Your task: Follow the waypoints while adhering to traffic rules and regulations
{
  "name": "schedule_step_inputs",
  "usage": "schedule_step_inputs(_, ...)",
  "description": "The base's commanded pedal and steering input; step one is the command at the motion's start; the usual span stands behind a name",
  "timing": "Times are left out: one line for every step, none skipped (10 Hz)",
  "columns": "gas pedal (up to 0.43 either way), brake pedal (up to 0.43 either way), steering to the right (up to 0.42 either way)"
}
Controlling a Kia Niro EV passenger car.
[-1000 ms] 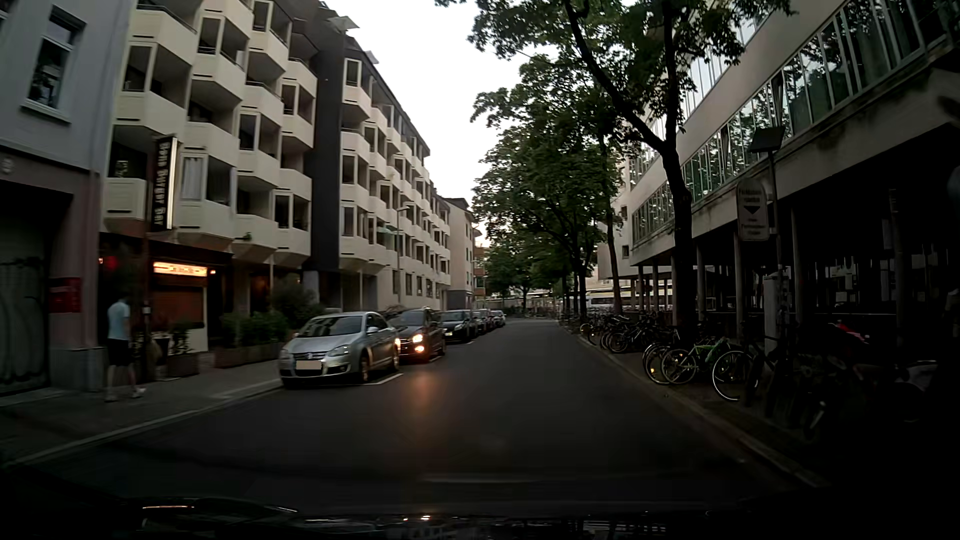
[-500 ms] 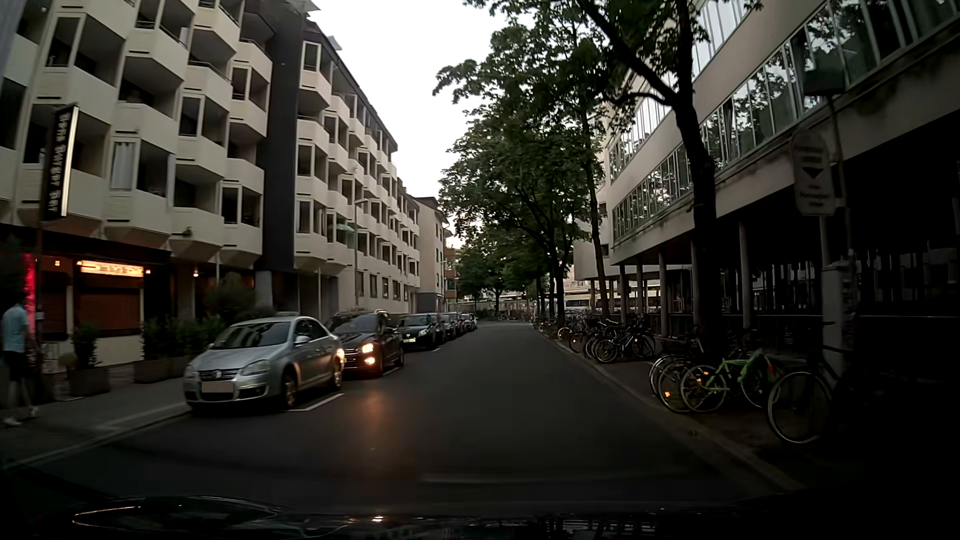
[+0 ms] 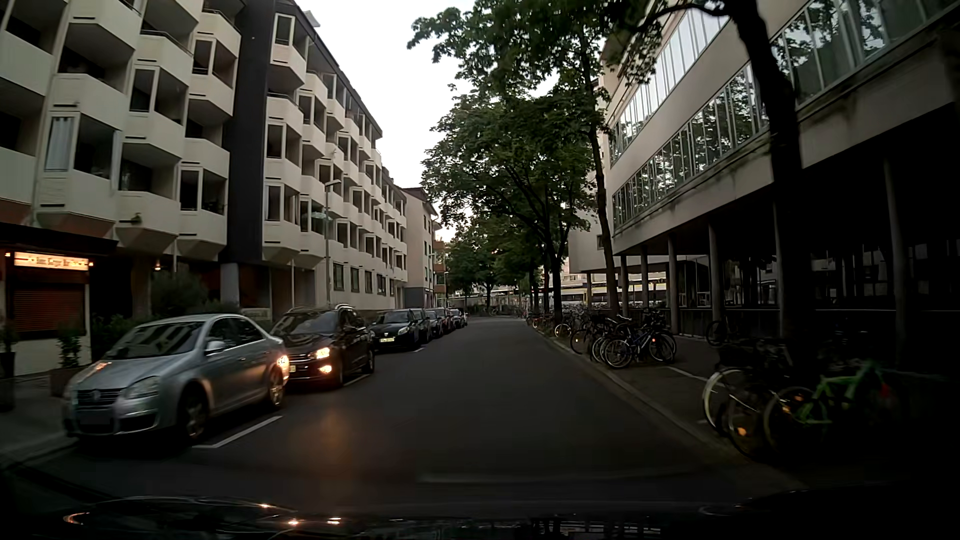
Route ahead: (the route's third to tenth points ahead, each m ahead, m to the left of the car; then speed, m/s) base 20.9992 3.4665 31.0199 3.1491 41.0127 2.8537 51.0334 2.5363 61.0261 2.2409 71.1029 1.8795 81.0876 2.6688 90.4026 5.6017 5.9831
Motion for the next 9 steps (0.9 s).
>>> schedule_step_inputs(0.079, 0.0, 0.008)
schedule_step_inputs(0.067, 0.0, 0.006)
schedule_step_inputs(0.067, 0.0, 0.005)
schedule_step_inputs(0.067, 0.0, 0.005)
schedule_step_inputs(0.067, 0.0, 0.005)
schedule_step_inputs(0.067, 0.0, 0.002)
schedule_step_inputs(0.067, 0.0, 0.0)
schedule_step_inputs(0.067, 0.0, 0.0)
schedule_step_inputs(0.067, 0.0, 0.0)
